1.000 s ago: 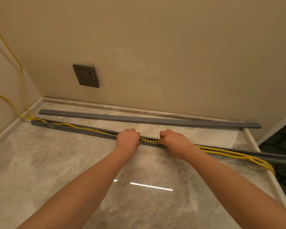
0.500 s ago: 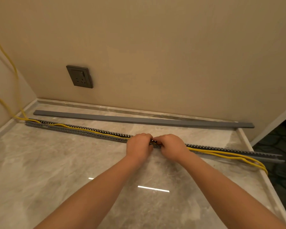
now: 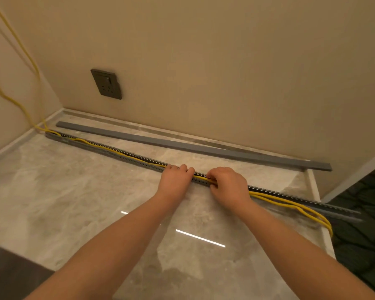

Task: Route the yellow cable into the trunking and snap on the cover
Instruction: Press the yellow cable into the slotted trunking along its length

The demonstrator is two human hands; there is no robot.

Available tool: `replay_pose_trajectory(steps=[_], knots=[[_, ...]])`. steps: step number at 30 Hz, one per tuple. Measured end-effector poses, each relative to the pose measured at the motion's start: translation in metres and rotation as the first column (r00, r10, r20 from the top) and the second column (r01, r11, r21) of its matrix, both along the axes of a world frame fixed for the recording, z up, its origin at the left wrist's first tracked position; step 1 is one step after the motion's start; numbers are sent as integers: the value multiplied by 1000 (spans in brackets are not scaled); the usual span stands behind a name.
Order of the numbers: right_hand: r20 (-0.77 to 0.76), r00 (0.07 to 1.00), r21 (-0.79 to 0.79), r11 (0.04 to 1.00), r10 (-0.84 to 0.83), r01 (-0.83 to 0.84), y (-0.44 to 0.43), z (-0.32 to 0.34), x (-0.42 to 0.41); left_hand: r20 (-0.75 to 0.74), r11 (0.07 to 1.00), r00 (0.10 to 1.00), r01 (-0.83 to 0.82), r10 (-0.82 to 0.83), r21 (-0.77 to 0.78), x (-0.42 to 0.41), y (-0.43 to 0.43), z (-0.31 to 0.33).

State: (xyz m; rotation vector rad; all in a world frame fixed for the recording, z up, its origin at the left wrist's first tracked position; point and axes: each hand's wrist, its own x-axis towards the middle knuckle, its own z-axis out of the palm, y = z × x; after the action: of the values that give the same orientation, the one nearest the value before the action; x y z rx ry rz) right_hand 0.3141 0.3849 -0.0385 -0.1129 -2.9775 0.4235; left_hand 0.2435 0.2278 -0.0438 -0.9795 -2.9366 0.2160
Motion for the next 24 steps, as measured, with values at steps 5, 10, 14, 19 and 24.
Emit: replay_pose_trajectory(steps=[5, 10, 14, 19, 24], knots=[[60, 996, 135, 988, 63, -71, 12, -1, 10, -27, 995, 997, -79, 78, -62, 9, 19, 5], [126, 983, 63, 988, 136, -144, 29, 7, 9, -33, 984, 990, -143, 140, -103, 13, 31, 7], [140, 970, 33, 979, 196, -203, 37, 17, 6, -47, 981, 987, -159, 155, -108, 14, 33, 6], [253, 922, 213, 913, 292, -348, 39, 26, -3, -39, 976, 980, -199, 197, -83, 16, 35, 4], [322, 888, 220, 887, 328, -407, 41, 26, -8, -16, 968, 968, -250, 250, -24, 18, 36, 7]])
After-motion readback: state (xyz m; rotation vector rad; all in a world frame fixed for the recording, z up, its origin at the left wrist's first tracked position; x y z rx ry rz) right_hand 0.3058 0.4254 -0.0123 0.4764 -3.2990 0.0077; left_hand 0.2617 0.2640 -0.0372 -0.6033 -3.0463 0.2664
